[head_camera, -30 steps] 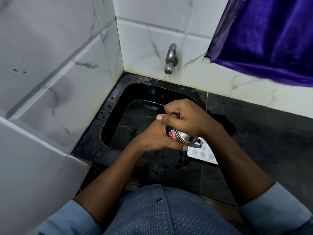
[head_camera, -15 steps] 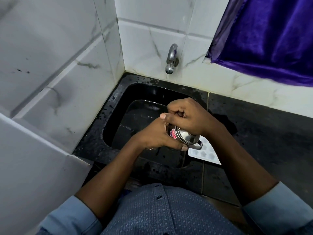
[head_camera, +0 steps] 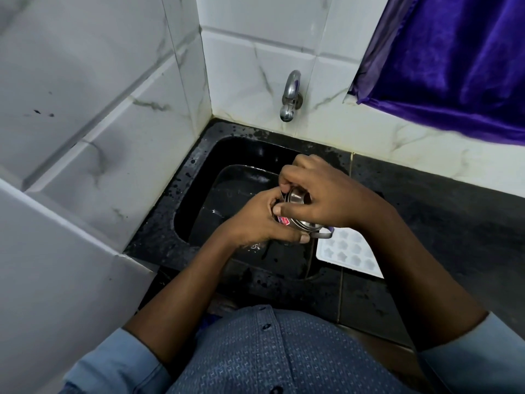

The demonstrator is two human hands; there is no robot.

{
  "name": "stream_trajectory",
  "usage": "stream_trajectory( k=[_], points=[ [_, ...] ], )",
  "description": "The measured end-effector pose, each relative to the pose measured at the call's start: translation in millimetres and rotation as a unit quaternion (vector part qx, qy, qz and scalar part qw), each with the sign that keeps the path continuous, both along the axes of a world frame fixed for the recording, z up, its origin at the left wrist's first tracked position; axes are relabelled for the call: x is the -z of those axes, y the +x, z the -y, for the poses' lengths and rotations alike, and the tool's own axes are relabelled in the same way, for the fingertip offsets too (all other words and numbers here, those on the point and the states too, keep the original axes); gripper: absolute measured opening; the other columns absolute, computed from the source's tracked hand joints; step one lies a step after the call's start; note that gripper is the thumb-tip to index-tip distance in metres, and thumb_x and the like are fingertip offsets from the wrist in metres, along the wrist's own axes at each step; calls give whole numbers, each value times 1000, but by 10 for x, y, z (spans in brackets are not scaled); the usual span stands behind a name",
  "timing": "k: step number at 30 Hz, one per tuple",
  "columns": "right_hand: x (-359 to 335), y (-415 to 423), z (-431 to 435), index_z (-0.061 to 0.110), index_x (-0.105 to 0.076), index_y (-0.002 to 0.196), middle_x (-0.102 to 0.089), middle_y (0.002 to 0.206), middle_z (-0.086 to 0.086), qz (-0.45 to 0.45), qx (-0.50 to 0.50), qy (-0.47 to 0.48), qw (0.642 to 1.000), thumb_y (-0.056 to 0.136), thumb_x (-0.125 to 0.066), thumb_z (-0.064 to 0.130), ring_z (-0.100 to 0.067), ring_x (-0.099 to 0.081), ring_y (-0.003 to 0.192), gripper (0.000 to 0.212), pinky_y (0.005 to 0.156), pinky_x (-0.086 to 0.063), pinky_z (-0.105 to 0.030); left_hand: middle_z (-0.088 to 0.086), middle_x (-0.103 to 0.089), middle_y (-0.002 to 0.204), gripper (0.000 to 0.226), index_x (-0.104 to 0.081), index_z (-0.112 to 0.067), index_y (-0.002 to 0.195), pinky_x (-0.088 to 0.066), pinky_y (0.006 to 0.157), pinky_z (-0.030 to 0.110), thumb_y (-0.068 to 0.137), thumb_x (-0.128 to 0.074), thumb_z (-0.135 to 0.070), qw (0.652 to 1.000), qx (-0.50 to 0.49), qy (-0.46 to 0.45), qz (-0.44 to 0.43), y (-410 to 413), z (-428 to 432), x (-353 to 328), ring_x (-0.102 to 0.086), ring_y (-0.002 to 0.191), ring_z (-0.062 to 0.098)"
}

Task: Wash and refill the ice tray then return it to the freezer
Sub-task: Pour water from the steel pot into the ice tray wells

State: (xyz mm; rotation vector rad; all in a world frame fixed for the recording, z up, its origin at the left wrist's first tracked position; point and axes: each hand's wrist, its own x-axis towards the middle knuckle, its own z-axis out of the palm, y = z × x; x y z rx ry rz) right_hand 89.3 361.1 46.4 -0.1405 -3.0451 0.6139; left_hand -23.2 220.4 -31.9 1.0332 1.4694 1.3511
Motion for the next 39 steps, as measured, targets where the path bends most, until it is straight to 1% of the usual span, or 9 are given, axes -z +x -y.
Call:
stream_trajectory(
  k=[2, 4, 9, 11, 19, 25, 29, 34, 39],
  points=[
    [-7, 45, 3, 35, -49, 112, -43, 106, 9, 35, 4, 19, 999, 85, -69, 62, -14, -41, 104, 43, 79, -44, -33, 11, -76, 117, 63, -65, -5, 125, -59, 94, 38, 70, -94, 5, 1000, -12, -1, -13, -21, 13, -1, -74, 109, 22],
    [-10, 78, 16, 38, -46, 119, -41, 113, 9, 47, 14, 13, 999, 82, -70, 63, -14, -39, 108, 51, 82, -44, -33, 11, -76, 117, 63, -66, -8, 124, -58, 95, 40, 69, -96, 2, 1000, -16, 0, -23, -28, 13, -9, -74, 110, 27],
    [-62, 118, 21, 42, -44, 124, -39, 119, 10, 78, 34, -2, 996, 82, -73, 58, -15, -41, 114, 53, 90, -48, -38, 8, -77, 115, 61, -67, -10, 123, -60, 91, 34, 70, -96, 2, 1000, -15, 2, -17, -29, 26, -23, -75, 108, 27],
    [-82, 110, 20, 42, -44, 123, -39, 118, 11, 90, 35, -14, 995, 82, -74, 55, -14, -41, 113, 52, 89, -48, -38, 6, -78, 115, 61, -67, -10, 123, -59, 91, 34, 70, -95, 3, 1000, -11, 0, -13, -20, 39, -19, -75, 108, 24],
    [-92, 110, 32, 43, -45, 117, -41, 112, 11, 98, 22, -47, 994, 82, -73, 52, -12, -42, 108, 46, 83, -50, -35, 8, -77, 118, 63, -67, -12, 125, -60, 100, 47, 70, -96, 1, 999, 9, -7, -36, -49, 78, 9, -75, 111, 27],
    [-66, 84, 41, 40, -45, 114, -40, 110, 10, 97, 17, -37, 994, 81, -71, 49, -10, -43, 103, 43, 79, -48, -35, 7, -78, 115, 62, -67, -11, 123, -61, 97, 43, 69, -96, 1, 998, 15, -16, -54, -71, 90, 9, -76, 107, 24],
    [-69, 53, 54, 38, -44, 110, -40, 108, 10, 99, 10, -22, 995, 81, -70, 52, -7, -43, 98, 41, 73, -46, -34, 9, -78, 115, 60, -67, -9, 122, -60, 98, 48, 70, -95, 1, 999, 16, -12, -46, -72, 95, 25, -76, 107, 28],
    [-77, 8, 85, 34, -45, 107, -41, 104, 9, 84, 6, -1, 996, 72, -54, 64, -16, -44, 99, 47, 80, -49, -40, 10, -78, 110, 56, -67, -6, 119, -59, 91, 39, 71, -94, 4, 999, 13, -10, -35, -90, 93, 11, -76, 101, 22],
    [-26, -2, 92, 31, -45, 106, -39, 101, 8, 20, 11, -5, 1000, 73, -53, 59, -19, -43, 97, 44, 80, -47, -41, 1, -77, 103, 53, -67, -10, 114, -58, 87, 36, 70, -94, 5, 1000, 9, 0, -22, -111, 64, -30, -74, 96, 18]
  ],
)
